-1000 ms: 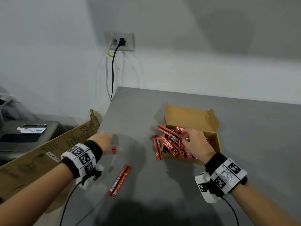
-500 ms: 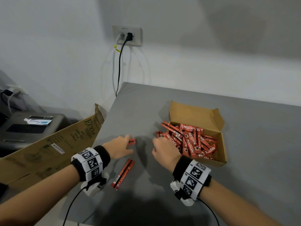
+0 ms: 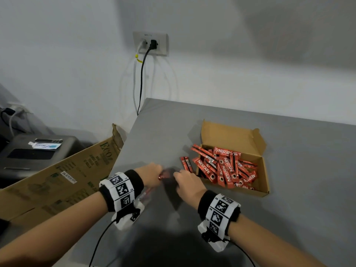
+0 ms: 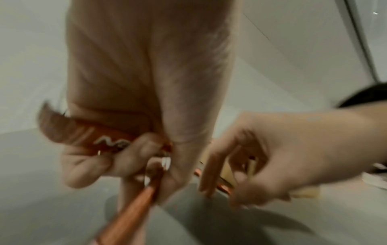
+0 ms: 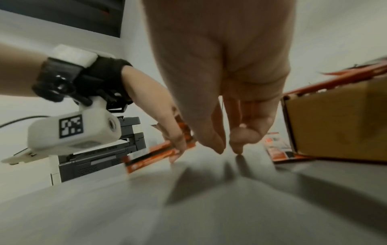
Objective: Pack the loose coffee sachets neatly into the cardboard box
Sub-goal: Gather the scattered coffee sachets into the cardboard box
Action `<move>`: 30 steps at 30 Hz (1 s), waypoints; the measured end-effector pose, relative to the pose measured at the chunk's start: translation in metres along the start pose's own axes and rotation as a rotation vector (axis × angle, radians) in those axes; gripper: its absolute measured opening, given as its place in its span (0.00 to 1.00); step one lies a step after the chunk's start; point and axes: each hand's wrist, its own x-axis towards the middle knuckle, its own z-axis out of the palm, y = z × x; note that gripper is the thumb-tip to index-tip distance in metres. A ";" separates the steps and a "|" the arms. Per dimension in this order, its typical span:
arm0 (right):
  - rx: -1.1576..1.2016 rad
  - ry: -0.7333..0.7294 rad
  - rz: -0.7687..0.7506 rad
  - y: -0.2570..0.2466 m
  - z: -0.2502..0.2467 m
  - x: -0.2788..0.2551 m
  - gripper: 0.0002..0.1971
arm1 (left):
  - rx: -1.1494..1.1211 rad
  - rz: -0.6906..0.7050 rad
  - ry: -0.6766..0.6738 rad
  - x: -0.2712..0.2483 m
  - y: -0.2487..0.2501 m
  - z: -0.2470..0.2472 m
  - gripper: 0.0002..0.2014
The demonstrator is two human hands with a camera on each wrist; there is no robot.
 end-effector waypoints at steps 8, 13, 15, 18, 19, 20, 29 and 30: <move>-0.081 0.068 0.139 0.003 0.010 0.006 0.23 | -0.219 -0.041 0.437 0.011 -0.001 -0.007 0.09; -0.062 0.061 0.109 0.002 0.014 0.002 0.22 | -0.287 0.050 0.429 0.011 0.016 -0.015 0.06; -0.039 0.059 0.190 0.005 0.012 0.000 0.20 | -0.327 0.094 0.459 0.011 0.030 -0.025 0.07; 0.008 -0.025 0.167 0.006 0.010 0.000 0.16 | -0.414 0.161 0.456 0.016 0.056 -0.040 0.06; 0.029 -0.051 0.139 0.004 0.008 -0.001 0.15 | -0.434 0.179 0.435 0.019 0.065 -0.043 0.04; 0.051 -0.070 0.129 0.004 0.007 -0.002 0.14 | -0.457 0.202 0.410 0.023 0.075 -0.046 0.04; 0.210 0.077 0.172 0.070 -0.048 -0.068 0.05 | -0.519 0.126 0.247 0.060 0.120 -0.051 0.26; 0.200 0.087 0.196 0.082 -0.055 -0.074 0.04 | -0.515 0.112 0.256 0.063 0.120 -0.049 0.28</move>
